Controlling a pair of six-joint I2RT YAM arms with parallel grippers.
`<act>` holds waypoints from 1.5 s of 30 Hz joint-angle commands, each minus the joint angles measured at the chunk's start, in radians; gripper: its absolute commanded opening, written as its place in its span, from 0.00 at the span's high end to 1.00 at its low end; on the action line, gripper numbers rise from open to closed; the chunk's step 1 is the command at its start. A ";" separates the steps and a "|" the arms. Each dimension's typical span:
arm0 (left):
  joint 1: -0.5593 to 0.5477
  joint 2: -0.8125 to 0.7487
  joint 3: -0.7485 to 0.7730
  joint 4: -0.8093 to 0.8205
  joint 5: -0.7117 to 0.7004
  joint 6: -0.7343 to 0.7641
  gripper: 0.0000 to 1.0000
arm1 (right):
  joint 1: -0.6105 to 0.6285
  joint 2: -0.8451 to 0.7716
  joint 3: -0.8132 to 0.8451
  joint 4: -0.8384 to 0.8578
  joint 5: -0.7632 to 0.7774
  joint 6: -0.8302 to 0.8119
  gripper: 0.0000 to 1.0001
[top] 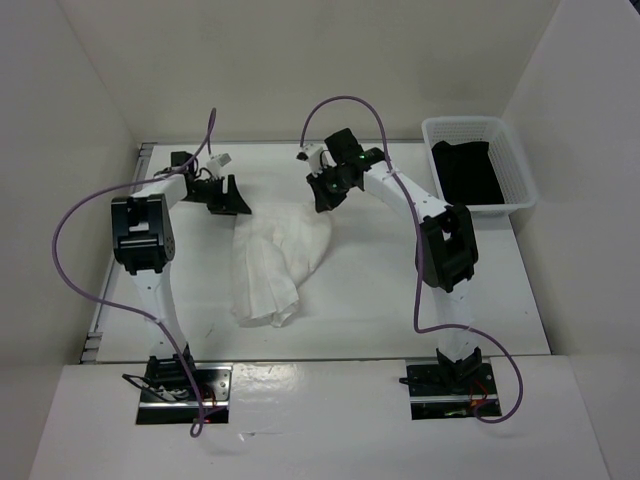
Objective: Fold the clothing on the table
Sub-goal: Flatten the skirt out
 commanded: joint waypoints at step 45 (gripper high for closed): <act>-0.178 -0.300 0.869 -0.832 0.057 0.356 0.89 | -0.159 -0.416 0.207 -0.136 0.070 -0.154 1.00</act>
